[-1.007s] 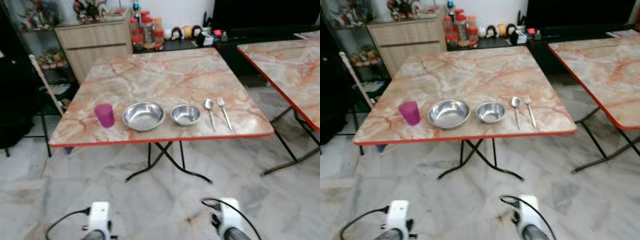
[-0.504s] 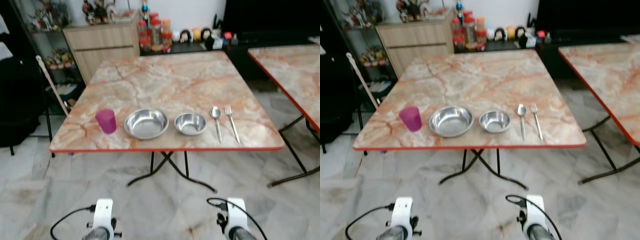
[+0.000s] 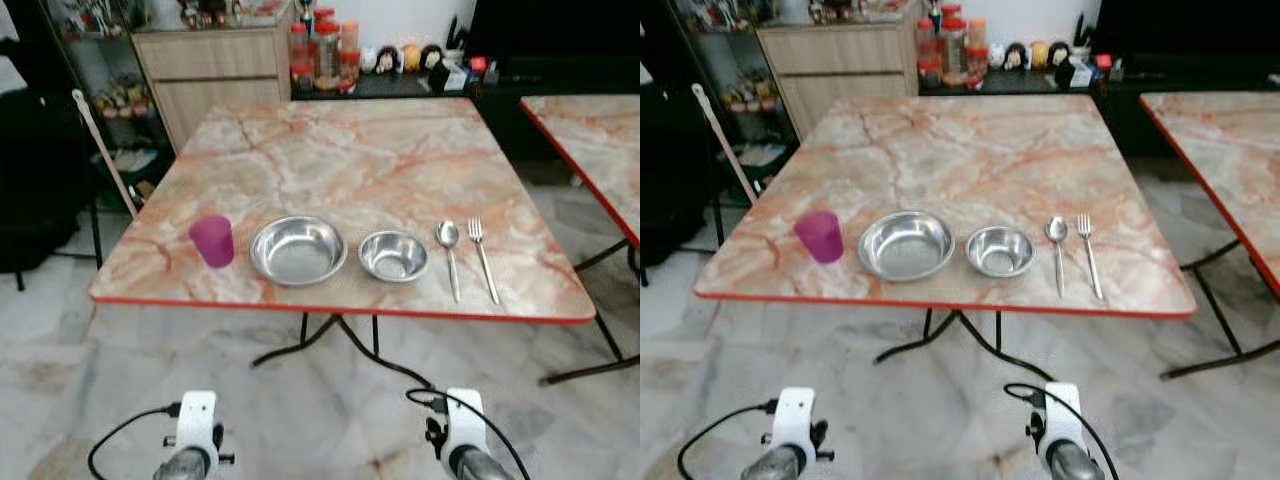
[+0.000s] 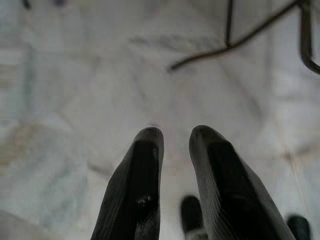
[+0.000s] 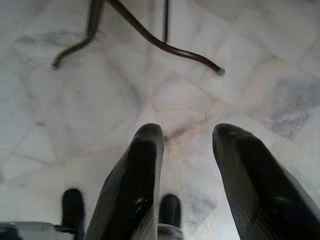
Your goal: Setting the table
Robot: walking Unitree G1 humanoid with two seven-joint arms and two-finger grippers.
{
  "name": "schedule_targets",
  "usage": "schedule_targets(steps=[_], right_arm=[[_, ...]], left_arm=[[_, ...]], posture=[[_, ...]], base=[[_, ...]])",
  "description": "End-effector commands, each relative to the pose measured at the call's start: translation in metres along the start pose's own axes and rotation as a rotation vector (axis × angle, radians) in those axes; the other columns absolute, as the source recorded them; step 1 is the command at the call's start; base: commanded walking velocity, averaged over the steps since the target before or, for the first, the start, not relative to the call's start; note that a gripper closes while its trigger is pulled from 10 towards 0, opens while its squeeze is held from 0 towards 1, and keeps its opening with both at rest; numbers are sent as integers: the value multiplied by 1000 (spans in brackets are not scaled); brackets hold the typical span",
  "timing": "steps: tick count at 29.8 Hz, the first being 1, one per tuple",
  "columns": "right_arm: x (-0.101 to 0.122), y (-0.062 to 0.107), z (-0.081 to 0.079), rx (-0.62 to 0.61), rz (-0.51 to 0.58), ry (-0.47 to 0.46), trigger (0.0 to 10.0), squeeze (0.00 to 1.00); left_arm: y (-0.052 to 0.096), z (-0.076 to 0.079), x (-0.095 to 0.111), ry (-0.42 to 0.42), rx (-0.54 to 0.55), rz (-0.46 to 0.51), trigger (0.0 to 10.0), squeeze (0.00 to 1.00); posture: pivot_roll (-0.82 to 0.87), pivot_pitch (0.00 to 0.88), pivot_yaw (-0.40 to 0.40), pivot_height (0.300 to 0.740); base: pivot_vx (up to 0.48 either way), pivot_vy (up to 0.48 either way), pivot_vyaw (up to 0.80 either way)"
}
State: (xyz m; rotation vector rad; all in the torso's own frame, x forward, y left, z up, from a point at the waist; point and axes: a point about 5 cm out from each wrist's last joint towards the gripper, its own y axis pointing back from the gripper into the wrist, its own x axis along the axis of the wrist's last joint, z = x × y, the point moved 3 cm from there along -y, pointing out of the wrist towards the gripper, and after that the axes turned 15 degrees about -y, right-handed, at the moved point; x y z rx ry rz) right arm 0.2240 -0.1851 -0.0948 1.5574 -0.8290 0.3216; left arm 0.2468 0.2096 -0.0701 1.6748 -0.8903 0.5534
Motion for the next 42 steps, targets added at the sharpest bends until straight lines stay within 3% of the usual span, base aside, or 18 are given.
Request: schedule_targets(steps=[1, 2, 3, 6, 8, 10, 12, 16, 18, 23, 24, 30, 42], right_arm=[[-1, 0, -2, 0, 1, -11, 10000, 0], [-2, 0, -2, 2, -3, -7, 10000, 0], [-2, 0, -2, 2, -3, -7, 10000, 0], [-3, 0, -4, 5, -8, 1, 10000, 0], [-1, -1, -6, 10, -5, 7, 10000, 0], [-1, -1, -7, 12, -4, 8, 10000, 0], [-1, -1, -8, 12, -2, 11, 10000, 0], [0, -1, -8, 8, 3, 10, 10000, 0], [1, -1, -8, 3, 7, 7, 10000, 0], [1, -1, -7, 0, 8, 5, 10000, 0], [1, -1, -7, -2, 9, 5, 10000, 0], [2, -1, -3, -14, 10, -3, 10000, 0], [3, -1, -1, -24, 12, 2, 10000, 0]], left_arm=[[0, -4, 0, 17, 20, 9, 10000, 0], [0, -16, 13, 34, 71, 85, 10000, 1000], [0, -16, 13, 34, 71, 85, 10000, 1000], [2, -36, 45, 51, 152, 253, 10000, 1000], [4, -37, 79, 49, 151, 401, 10000, 1000], [5, -37, 86, 58, 154, 429, 10000, 1000], [10, -38, 113, 68, 169, 545, 10000, 1000], [15, -38, 128, 72, 182, 613, 10000, 1000], [21, -39, 151, 73, 187, 694, 10000, 1000], [25, -33, 167, 81, 142, 734, 10000, 1000], [26, -30, 169, 86, 123, 740, 10000, 0], [26, -5, 176, 113, 20, 739, 10000, 0], [28, 6, 191, 137, -33, 764, 10000, 0]], posture=[[38, 0, 32, 740], [61, 0, 26, 740], [61, 0, 26, 740], [68, 0, 25, 740], [71, 0, 25, 740], [76, 0, 25, 740], [74, 0, 29, 740], [70, 0, 33, 740], [66, 0, 36, 740], [64, 0, 34, 740], [64, 0, 34, 740], [60, 0, 30, 740], [54, 0, 28, 740]], base=[[0, 0, 0], [0, 0, 0], [0, 0, 0], [0, 0, 0], [0, 0, 0], [0, 0, 0], [0, 0, 0], [0, 0, 0], [0, 0, 0], [0, 0, 0], [0, 0, 0], [0, 0, 0], [0, 0, -283]])
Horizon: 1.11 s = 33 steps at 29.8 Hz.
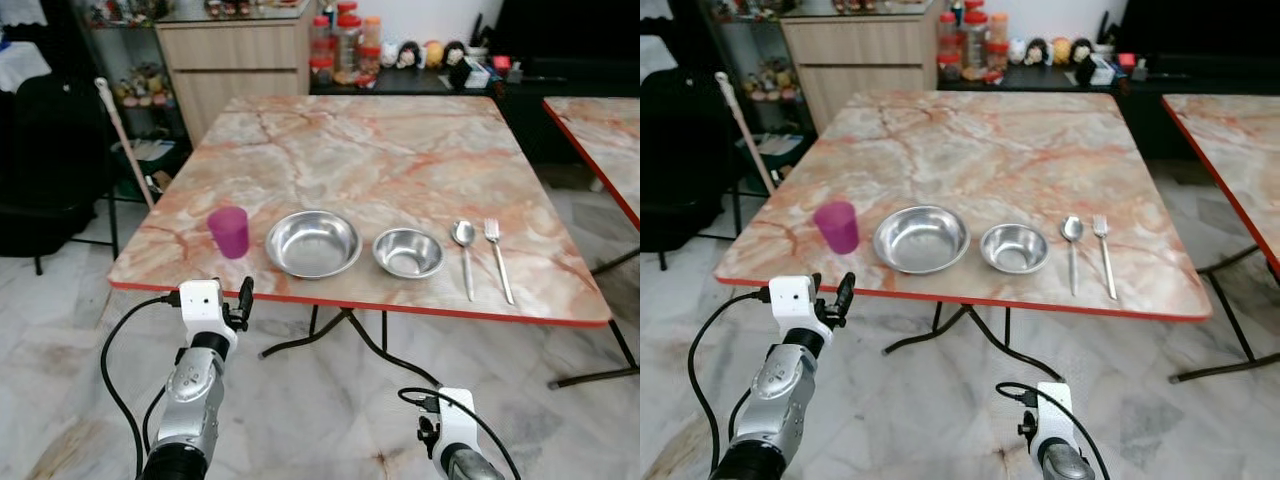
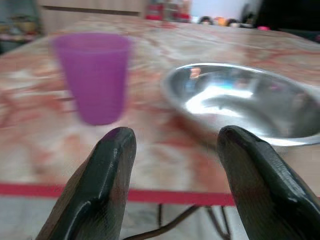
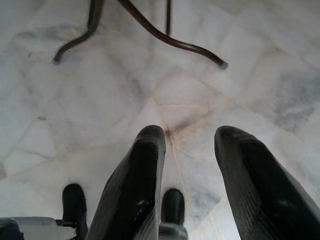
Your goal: Setting the table
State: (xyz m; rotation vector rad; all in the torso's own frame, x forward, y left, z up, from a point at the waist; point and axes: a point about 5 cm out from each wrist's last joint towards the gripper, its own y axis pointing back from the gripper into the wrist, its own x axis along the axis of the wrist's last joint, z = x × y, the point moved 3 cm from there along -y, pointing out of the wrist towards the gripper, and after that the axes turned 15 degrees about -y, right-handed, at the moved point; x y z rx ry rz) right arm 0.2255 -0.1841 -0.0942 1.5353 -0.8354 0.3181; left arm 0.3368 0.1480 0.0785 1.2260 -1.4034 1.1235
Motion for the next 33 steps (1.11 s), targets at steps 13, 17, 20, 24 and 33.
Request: schedule_targets(steps=[13, 17, 20, 24, 33], right_arm=[[1, 0, 1, -6, 5, 3, 10000, 0], [1, 0, 1, -6, 3, 3, 10000, 0], [0, 0, 1, -6, 1, 4, 10000, 0], [0, 0, 1, -6, 1, 2, 10000, 0], [-1, 0, 0, -5, -1, 4, 10000, 0]], left_arm=[[0, 9, 9, -15, -68, 0, 10000, 0], [-3, 16, 5, -24, -94, -41, 10000, 0], [-5, 20, 6, -6, -102, -49, 10000, 0], [-7, 25, 11, 18, -119, -40, 10000, 0], [-13, 24, 21, 37, -100, -4, 10000, 0]], posture=[[61, 0, 25, 740], [62, 0, 25, 740], [62, 0, 26, 740], [56, 0, 31, 740], [55, 0, 31, 740]], base=[[21, 0, 0], [286, 0, 0], [270, 0, 0], [131, 0, 0], [0, 0, -281]])
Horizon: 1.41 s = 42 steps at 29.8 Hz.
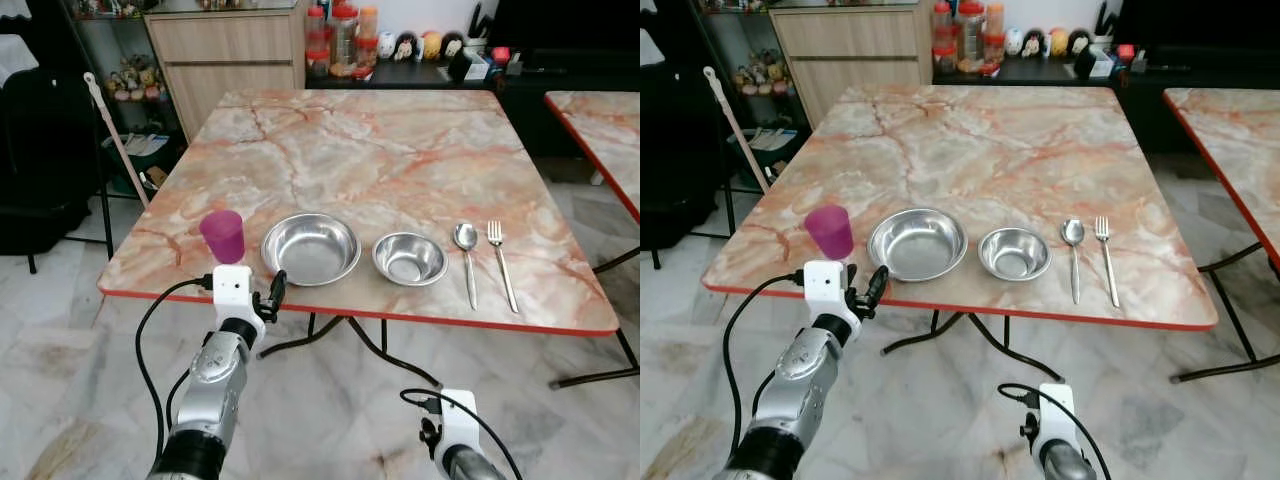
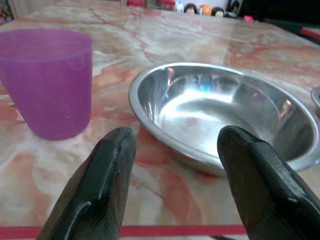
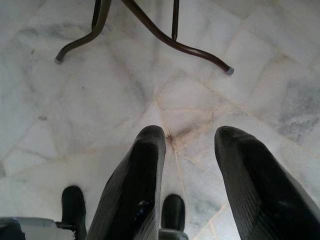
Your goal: Setting the table
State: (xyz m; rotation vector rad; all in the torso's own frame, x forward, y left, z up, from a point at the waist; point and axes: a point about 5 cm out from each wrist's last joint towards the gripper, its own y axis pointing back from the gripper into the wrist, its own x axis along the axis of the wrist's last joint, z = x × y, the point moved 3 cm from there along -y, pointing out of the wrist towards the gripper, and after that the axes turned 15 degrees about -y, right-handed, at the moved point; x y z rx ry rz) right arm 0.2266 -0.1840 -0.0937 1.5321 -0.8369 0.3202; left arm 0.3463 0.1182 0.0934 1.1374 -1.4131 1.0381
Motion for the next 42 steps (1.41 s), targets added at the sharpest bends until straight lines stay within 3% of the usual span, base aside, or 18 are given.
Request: schedule_targets(steps=[1, 10, 42], right_arm=[[-2, 0, 0, -2, -1, 7, 10000, 0], [-1, 0, -1, 1, 0, 8, 10000, 0], [-4, 0, -10, 46, -13, 47, 10000, 0]], left_arm=[[0, -2, 4, 9, 10, 16, 10000, 0], [1, -5, 9, 26, 24, 45, 10000, 0], [2, -16, 12, 18, 65, 60, 10000, 0]], posture=[[56, 0, 31, 740], [59, 0, 28, 740], [66, 0, 28, 740]], base=[[0, 0, 0], [0, 0, 0], [337, 0, -58]])
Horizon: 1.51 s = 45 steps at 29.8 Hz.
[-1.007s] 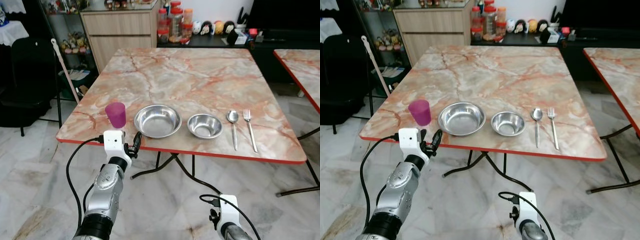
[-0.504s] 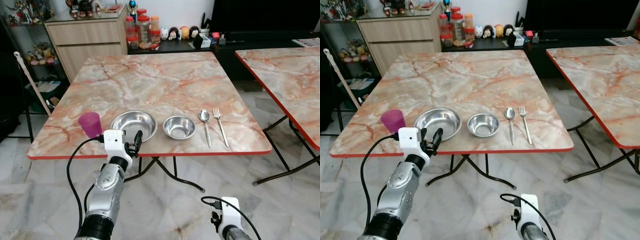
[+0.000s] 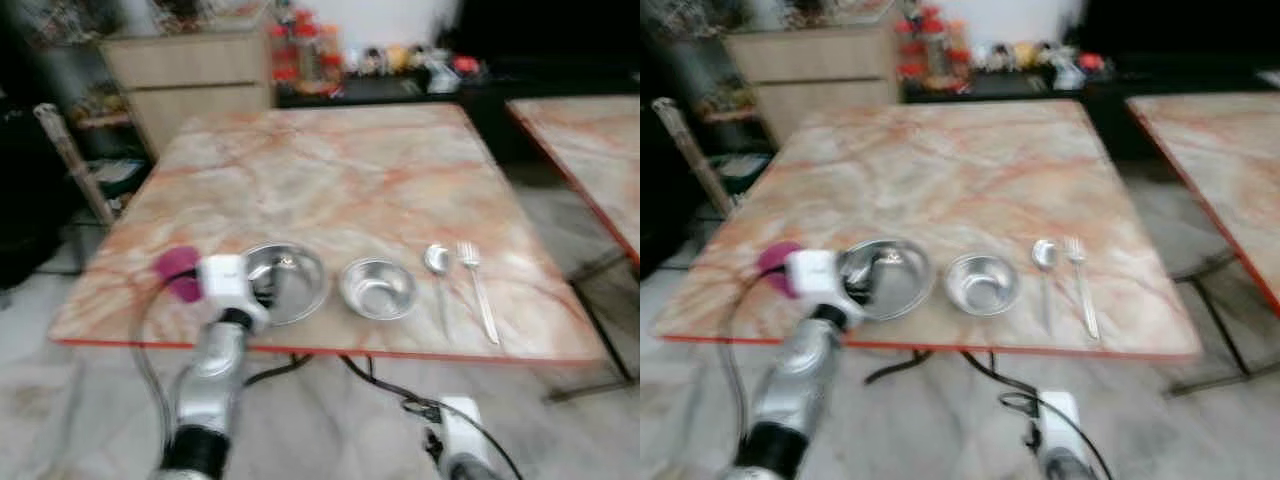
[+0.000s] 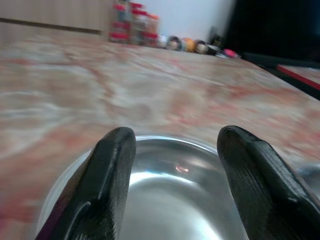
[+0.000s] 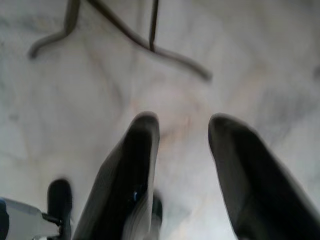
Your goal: Setting the table
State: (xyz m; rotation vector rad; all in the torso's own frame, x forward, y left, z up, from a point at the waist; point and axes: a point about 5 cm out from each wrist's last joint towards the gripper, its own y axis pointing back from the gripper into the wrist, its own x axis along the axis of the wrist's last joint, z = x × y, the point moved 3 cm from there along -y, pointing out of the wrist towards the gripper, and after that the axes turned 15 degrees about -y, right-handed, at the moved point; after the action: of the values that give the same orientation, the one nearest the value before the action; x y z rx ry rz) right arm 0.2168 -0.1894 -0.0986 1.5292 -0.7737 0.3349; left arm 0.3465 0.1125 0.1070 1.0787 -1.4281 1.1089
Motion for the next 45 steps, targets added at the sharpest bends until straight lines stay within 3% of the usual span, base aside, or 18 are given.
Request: schedule_targets(steps=[1, 12, 14, 20, 26, 31, 32, 33, 34, 36, 39, 40, 41, 45], right_arm=[[5, -2, -18, 45, 15, -9, 10000, 0], [4, -2, -18, 46, 12, -6, 10000, 0], [1, -2, -18, 47, 6, -5, 10000, 0], [-1, -1, -18, 46, 0, -3, 10000, 0], [-5, -1, -18, 48, -13, 14, 10000, 0], [-5, -1, -19, 50, -15, 11, 10000, 0], [-5, -1, -19, 49, -16, 12, 10000, 0], [-6, -1, -19, 49, -16, 12, 10000, 0], [-6, -1, -19, 50, -17, 14, 10000, 0], [-6, -1, -20, 52, -18, 16, 10000, 0], [-6, -1, -21, 55, -21, 21, 10000, 0], [-6, -1, -21, 55, -21, 22, 10000, 0], [-6, -1, -21, 55, -22, 22, 10000, 0], [-7, -1, -20, 54, -24, 23, 10000, 0]], left_arm=[[3, -20, 0, -18, 57, 1, 10000, 0], [8, -25, 8, 6, 75, 50, 10000, 0], [21, -30, 7, 12, 81, 32, 10000, 0], [36, -42, 5, 50, 129, -18, 10000, 0], [52, -38, 7, 34, 100, -116, 10000, 0], [61, -40, 6, 146, 173, -160, 10000, 0], [62, -40, 5, 156, 184, -165, 10000, 906], [63, -41, 5, 160, 191, -170, 10000, 906], [63, -40, 5, 169, 192, -171, 10000, 1000], [63, -45, 2, 140, 227, -211, 10000, 1000], [64, -52, -1, 175, 292, -245, 10000, 1000], [64, -54, -2, 154, 299, -266, 10000, 0], [64, -56, -4, 130, 307, -289, 10000, 0], [66, -65, -9, 169, 366, -318, 10000, 0]], posture=[[65, 0, 29, 740], [66, 0, 29, 740], [76, 0, 30, 740], [82, 0, 34, 740], [88, 0, 38, 740], [91, 0, 47, 740], [91, 0, 47, 740], [92, 0, 48, 740], [92, 0, 48, 740], [94, 0, 47, 740], [92, 0, 49, 740], [92, 0, 50, 740], [92, 0, 50, 740], [86, 0, 54, 740]], base=[[337, 0, 0], [61, 0, 0], [0, 0, 0], [0, 0, 0], [0, 0, 0], [0, 0, 0], [0, 0, 0], [0, 0, 0], [0, 0, 0], [0, 0, 0], [0, 0, 0], [0, 0, 0], [0, 0, 0], [0, 0, 0]])
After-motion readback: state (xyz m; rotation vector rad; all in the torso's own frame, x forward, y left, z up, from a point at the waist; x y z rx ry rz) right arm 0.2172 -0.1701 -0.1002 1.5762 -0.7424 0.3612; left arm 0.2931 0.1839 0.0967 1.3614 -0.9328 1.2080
